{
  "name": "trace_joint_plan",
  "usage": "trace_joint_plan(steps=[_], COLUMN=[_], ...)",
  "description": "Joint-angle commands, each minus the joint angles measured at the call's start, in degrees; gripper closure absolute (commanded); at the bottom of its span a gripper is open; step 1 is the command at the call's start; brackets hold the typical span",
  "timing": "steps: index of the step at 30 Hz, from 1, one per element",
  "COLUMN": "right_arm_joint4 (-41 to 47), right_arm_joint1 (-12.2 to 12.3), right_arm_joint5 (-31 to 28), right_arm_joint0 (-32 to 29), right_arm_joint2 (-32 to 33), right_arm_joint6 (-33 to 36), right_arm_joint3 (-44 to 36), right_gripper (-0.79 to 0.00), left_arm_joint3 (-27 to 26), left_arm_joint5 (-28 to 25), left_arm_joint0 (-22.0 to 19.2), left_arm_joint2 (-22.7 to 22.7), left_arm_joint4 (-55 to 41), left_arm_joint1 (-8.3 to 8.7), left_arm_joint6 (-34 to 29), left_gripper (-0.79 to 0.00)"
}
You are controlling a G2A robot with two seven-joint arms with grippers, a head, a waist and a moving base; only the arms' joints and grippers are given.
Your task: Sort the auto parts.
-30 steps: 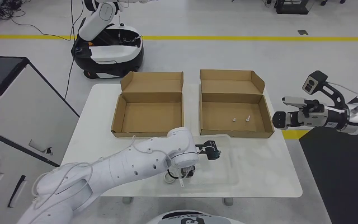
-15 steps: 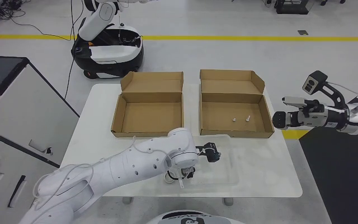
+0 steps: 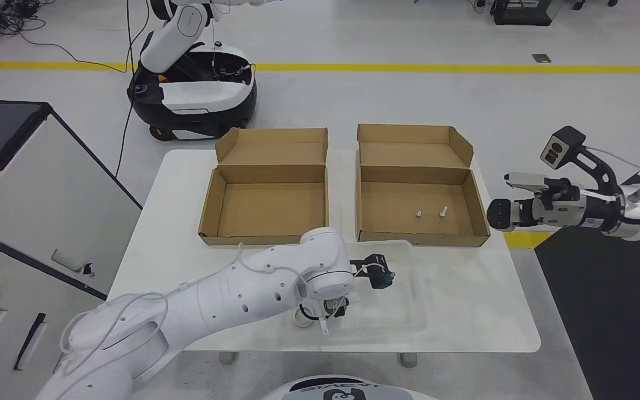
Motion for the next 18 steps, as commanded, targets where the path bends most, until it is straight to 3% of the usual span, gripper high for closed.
trace_joint_plan(steps=[1,7,8,10,18], right_arm_joint4=[0.02,0.02,0.02,0.02,0.02], right_arm_joint1=[0.0,0.0,0.0,0.0,0.0], right_arm_joint5=[-0.01,-0.01,-0.01,-0.01,-0.01], right_arm_joint0=[-0.01,-0.01,-0.01,-0.01,-0.01], right_arm_joint2=[0.01,0.01,0.01,0.01,0.01], right_arm_joint6=[0.0,0.0,0.0,0.0,0.0], right_arm_joint3=[0.0,0.0,0.0,0.0,0.0], right_gripper=[-0.785,-0.785,-0.785,-0.785,-0.785], left_arm_joint3=[0.1,0.56,0.65,0.78,-0.51], left_arm_joint5=[-0.1,0.27,0.19,0.21,-0.18], left_arm_joint0=[-0.01,0.35,0.4,0.49,0.48], left_arm_joint2=[0.03,-0.18,-0.2,-0.31,-1.62], left_arm_joint4=[0.07,0.27,0.33,0.4,0.48], left_arm_joint1=[-0.05,-0.21,-0.24,-0.32,-0.2], left_arm_joint6=[0.0,0.24,0.29,0.35,0.04], left_gripper=[-0.299,-0.237,-0.203,0.0,0.0])
